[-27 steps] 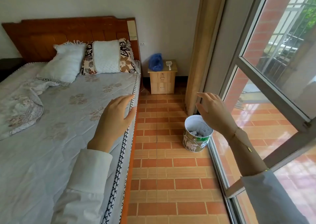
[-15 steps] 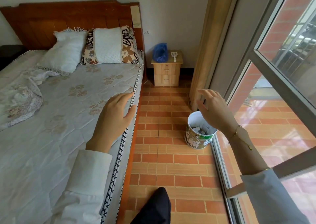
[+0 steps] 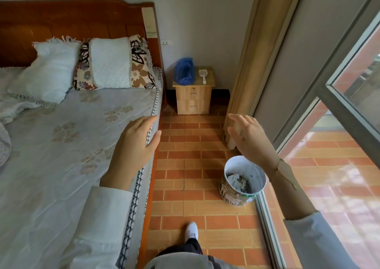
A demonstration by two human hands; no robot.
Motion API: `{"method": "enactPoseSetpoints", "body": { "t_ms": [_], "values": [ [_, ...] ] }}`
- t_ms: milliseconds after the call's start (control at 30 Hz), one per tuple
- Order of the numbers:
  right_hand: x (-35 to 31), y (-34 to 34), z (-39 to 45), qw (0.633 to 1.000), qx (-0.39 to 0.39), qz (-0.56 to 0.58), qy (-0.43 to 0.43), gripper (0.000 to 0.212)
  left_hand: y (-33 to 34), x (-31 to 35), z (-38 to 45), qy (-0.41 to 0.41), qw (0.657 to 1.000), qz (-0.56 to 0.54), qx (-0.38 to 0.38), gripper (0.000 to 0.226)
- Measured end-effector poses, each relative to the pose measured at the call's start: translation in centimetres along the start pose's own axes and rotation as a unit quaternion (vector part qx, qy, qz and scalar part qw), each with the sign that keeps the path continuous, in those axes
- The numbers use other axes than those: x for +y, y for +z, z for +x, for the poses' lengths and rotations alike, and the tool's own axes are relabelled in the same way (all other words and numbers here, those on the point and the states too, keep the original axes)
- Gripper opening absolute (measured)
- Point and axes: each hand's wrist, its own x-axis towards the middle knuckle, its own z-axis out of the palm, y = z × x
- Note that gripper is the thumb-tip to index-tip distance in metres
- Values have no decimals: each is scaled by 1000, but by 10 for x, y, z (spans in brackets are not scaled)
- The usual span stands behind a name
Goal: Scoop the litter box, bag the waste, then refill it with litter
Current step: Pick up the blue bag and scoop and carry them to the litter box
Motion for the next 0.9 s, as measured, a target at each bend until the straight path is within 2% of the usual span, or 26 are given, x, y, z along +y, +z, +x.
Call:
{"method": "enactPoseSetpoints", "body": {
  "t_ms": [200, 467, 667, 900],
  "values": [
    [26, 10, 117, 1000, 20, 8, 11, 43, 26, -24, 129, 27, 1000, -7, -10, 43],
    [74, 40, 236, 999, 16, 21, 40, 43, 80, -48, 258, 33, 999, -7, -39, 45],
    [124, 75, 343, 998, -7, 35, 42, 45, 133, -67, 360, 22, 999, 1, -46, 45],
    [178, 76, 498, 998, -17, 48, 21, 44, 178, -72, 507, 1, 999, 4, -33, 44]
  ]
}}
